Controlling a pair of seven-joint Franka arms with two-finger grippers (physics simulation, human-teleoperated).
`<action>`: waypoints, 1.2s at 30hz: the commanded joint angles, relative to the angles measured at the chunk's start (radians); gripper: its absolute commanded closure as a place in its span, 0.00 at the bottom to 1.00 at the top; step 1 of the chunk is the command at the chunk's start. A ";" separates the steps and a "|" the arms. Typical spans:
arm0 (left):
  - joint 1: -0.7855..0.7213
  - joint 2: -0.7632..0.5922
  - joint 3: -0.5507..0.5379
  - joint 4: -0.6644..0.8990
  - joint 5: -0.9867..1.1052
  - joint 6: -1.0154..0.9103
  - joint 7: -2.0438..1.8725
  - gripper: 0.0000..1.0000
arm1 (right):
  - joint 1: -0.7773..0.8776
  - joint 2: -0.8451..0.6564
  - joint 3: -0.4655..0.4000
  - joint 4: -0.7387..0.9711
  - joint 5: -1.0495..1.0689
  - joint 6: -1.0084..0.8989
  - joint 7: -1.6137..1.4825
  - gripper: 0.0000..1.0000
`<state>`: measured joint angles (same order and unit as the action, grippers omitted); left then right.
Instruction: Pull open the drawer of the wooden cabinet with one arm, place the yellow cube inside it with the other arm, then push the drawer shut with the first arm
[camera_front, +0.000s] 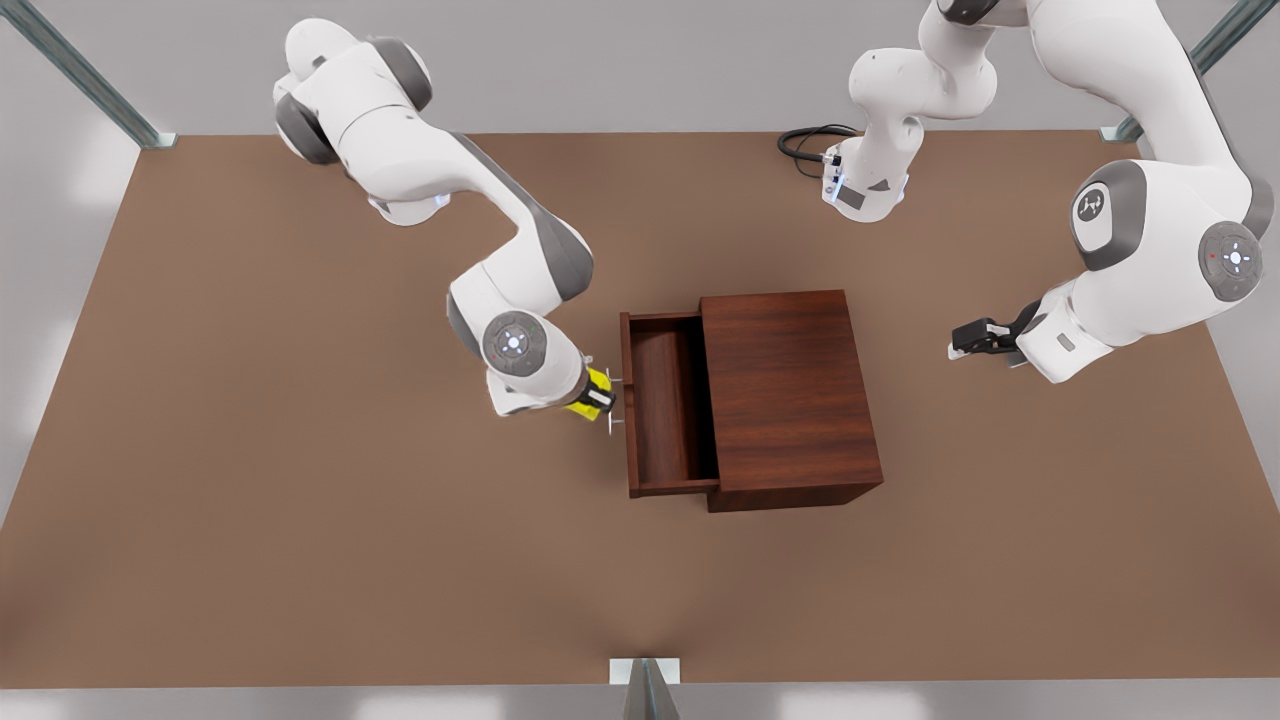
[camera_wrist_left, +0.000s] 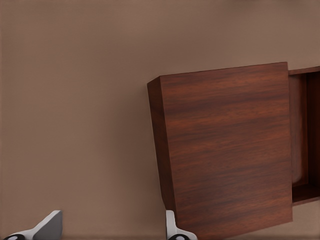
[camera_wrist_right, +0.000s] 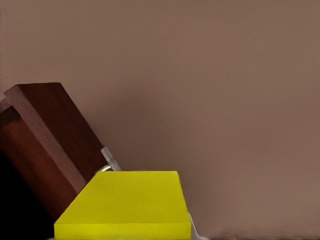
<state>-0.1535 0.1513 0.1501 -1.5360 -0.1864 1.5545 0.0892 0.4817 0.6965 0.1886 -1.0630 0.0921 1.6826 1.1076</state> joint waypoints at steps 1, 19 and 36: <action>0.000 -0.001 0.000 0.001 0.001 0.001 0.001 0.00 | 0.026 0.026 0.002 0.037 -0.005 -0.038 0.630 0.39; -0.009 0.025 -0.004 0.025 0.050 0.042 -0.080 0.00 | 0.199 0.143 -0.020 0.159 -0.014 0.034 0.758 0.00; -0.684 0.594 -0.081 0.669 0.185 0.458 -1.384 0.00 | -0.650 -0.503 -0.032 -0.488 -0.161 -0.173 -1.025 0.00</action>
<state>-0.8281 0.7251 0.0699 -0.8856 -0.0305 1.7488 -0.3851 -0.1715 0.2032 0.1561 -1.5452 -0.0493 1.5275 1.1441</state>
